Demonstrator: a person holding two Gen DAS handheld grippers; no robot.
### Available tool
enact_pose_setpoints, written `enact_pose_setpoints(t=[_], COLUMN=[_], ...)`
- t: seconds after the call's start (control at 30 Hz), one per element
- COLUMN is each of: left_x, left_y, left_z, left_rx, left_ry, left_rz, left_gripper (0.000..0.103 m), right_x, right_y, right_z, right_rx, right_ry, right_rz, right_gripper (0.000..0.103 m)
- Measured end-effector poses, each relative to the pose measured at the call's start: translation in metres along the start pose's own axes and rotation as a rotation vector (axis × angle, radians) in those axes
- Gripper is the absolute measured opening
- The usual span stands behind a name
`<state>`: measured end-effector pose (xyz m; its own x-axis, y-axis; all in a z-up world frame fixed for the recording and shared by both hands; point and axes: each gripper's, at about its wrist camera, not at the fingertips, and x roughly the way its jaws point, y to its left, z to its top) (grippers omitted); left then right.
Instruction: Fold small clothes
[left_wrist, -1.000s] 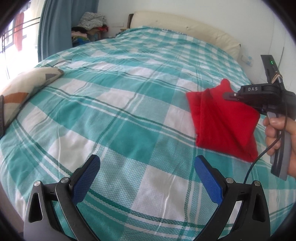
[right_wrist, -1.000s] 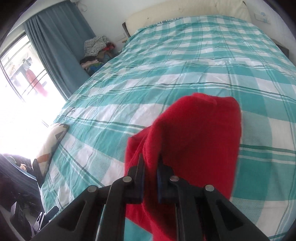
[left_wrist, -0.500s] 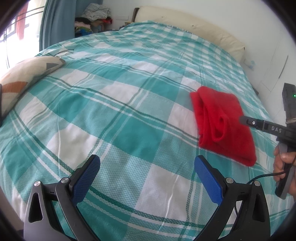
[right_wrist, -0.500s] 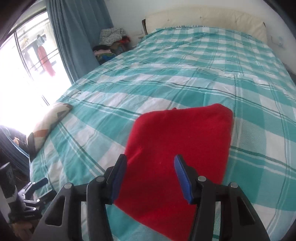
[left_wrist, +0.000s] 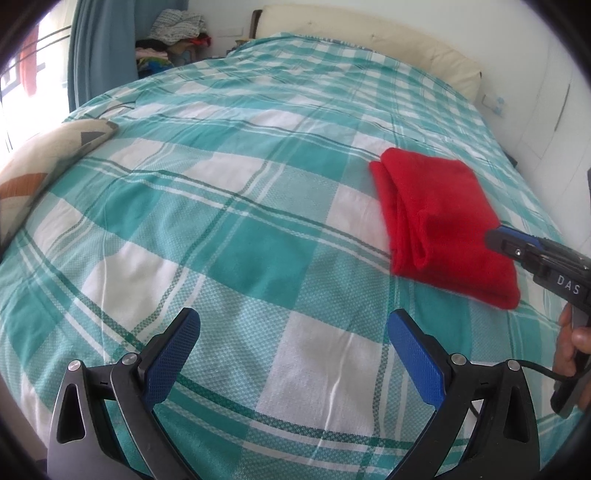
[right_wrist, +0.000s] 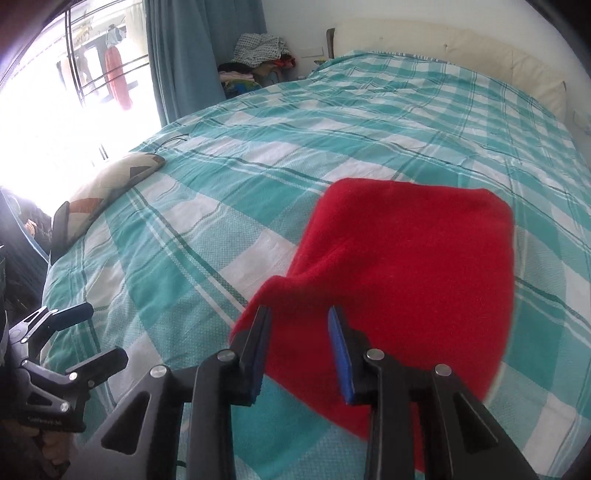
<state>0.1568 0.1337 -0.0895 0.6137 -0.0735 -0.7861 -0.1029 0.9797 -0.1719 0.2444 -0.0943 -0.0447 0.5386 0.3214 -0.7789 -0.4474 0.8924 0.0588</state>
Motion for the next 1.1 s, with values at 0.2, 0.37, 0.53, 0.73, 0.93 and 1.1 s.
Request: enact_pose_setpoints(t=[0.2,0.37,0.53,0.73,0.93,1.1], left_x=[0.014,0.029,0.096,0.153,0.156,0.135], left_y=[-0.019,-0.044,-0.086,-0.086,-0.111,-0.121], left_z=[0.000,0.054,0.109,0.113,0.116,0.119], left_rx=[0.022,0.035,0.121,0.119,0.187,0.216], left_ry=[0.078,0.089,0.182,0.230,0.204,0.146], left_rz=[-0.108,-0.294,-0.327,-0.209,-0.258,-0.243], left_gripper=[0.102,0.102,0.102,0.102,0.048,0.018], right_x=[0.016,-0.018,-0.020,0.045,0.072,0.054], right_y=[-0.042,-0.061,-0.125,-0.176,-0.145,-0.069], right_z=[-0.055,-0.048,-0.022,-0.021,0.006,0.027], right_rx=[0.107,0.187,0.380,0.612,0.439,0.021], right_ry=[0.138,0.022,-0.067,0.005,0.032,-0.036], right_rz=[0.007,0.098,0.091,0.258,0.078,-0.235], right_gripper=[0.050,0.071,0.081,0.080,0.036,0.024])
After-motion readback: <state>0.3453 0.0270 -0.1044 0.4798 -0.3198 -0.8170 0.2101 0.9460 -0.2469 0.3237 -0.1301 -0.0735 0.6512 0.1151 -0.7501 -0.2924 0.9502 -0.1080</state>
